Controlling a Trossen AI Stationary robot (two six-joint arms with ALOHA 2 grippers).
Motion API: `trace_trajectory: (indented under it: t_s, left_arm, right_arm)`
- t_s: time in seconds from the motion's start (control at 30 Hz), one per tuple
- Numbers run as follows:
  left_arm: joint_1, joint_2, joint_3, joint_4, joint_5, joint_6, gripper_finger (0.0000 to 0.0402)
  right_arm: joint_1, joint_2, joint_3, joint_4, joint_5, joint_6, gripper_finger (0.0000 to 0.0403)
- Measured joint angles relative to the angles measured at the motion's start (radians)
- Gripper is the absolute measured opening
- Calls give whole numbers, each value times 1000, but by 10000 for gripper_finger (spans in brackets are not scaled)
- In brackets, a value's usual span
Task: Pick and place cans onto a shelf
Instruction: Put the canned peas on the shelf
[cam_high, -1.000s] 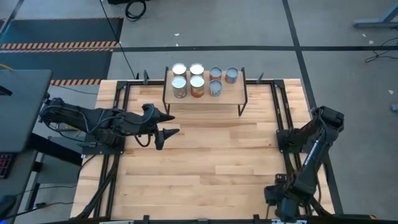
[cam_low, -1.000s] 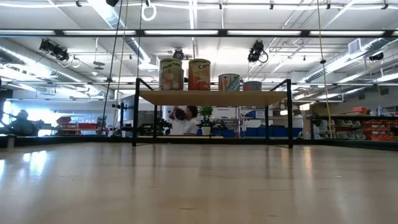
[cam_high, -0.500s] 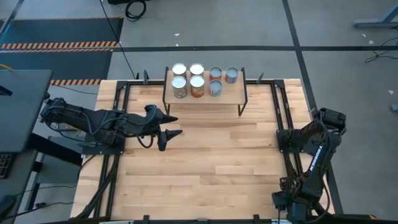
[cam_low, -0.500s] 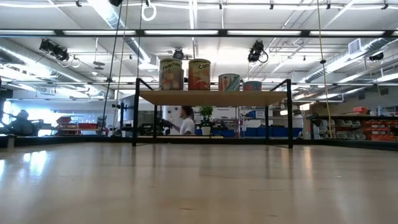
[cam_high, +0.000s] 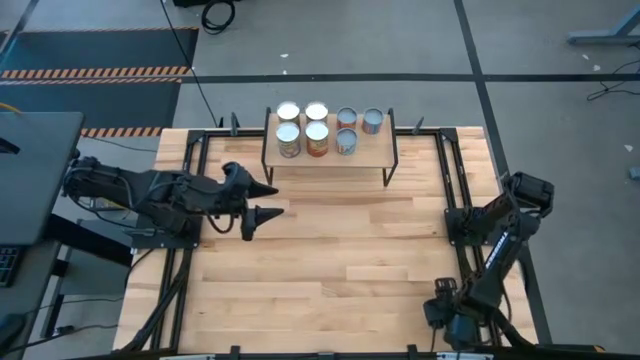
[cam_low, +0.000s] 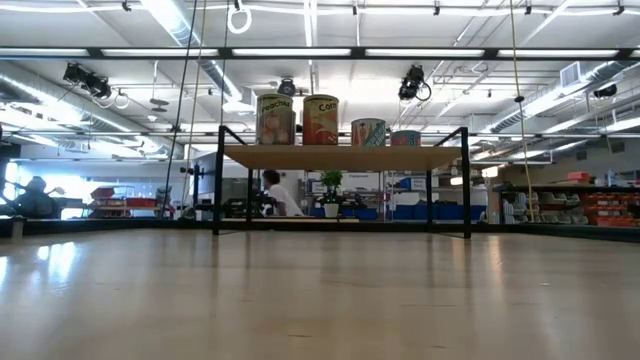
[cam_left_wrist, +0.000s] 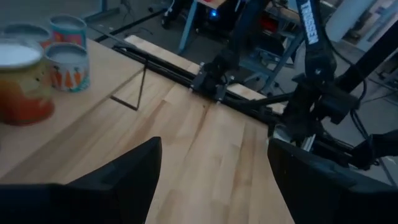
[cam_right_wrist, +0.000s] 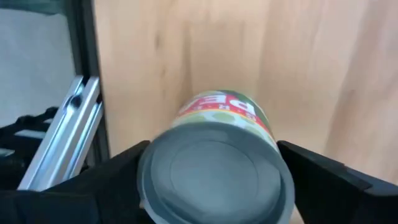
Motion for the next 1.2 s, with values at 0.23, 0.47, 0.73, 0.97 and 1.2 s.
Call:
trace_trajectory:
  t_s: [0.23,0.47,0.73,0.97,1.2]
  left_arm:
    - [12,-19,99,-87,65,55,298]
    - [68,-17,228,-230,203,49,298]
    - [147,-17,236,-234,207,54,298]
    - [174,-17,236,-233,14,55,298]
    - [176,-13,236,-232,-75,59,298]
  right_arm:
    - [-167,0,21,-67,-41,-81,287]
    - [-524,0,323,-435,108,-416,287]
    - [-945,-1,677,-757,303,-846,287]
    - [-1304,-11,814,-760,348,-1167,288]
    - [-1558,0,799,-694,228,-1313,288]
